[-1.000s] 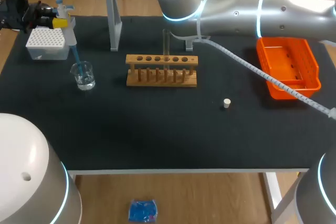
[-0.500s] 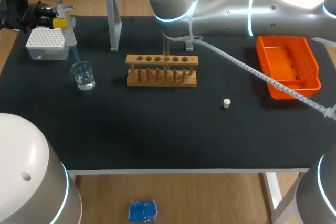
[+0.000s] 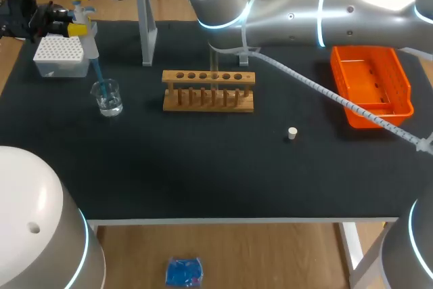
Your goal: Invert the test tube, pick up the pipette, mount the tip to pipette, aspirate from beaker and dispense into the tube, eject the tip, return the pipette, and cap with the stopper.
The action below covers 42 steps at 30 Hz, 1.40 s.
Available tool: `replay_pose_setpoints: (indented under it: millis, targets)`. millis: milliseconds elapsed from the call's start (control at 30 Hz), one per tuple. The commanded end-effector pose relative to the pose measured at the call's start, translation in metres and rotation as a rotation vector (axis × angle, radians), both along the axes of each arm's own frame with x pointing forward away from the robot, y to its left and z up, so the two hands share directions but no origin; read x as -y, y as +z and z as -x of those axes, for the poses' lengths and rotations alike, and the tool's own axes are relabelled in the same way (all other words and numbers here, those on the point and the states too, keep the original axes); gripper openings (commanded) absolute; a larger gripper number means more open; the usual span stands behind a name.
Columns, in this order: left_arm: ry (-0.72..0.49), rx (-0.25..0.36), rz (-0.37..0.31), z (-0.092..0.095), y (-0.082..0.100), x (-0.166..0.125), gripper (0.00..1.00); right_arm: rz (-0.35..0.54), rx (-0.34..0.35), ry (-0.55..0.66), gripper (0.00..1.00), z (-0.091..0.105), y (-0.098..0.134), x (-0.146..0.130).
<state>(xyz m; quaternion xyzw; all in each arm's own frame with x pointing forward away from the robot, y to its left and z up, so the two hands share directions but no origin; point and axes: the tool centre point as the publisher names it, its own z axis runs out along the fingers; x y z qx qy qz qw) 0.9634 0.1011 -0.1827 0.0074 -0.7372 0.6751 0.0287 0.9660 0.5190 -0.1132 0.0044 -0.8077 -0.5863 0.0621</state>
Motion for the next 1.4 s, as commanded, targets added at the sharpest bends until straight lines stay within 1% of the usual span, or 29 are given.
replay_pose_setpoints:
  millis: [33, 1400]
  targets:
    - [0.004, 0.002, -0.002, 0.001, 0.000, 0.001, 0.00, 0.005, -0.001, 0.003, 0.00, -0.002, 0.000, 0.000]
    - [0.004, 0.002, -0.002, 0.001, 0.000, 0.001, 0.00, 0.024, -0.005, 0.006, 0.00, 0.001, -0.012, 0.001]
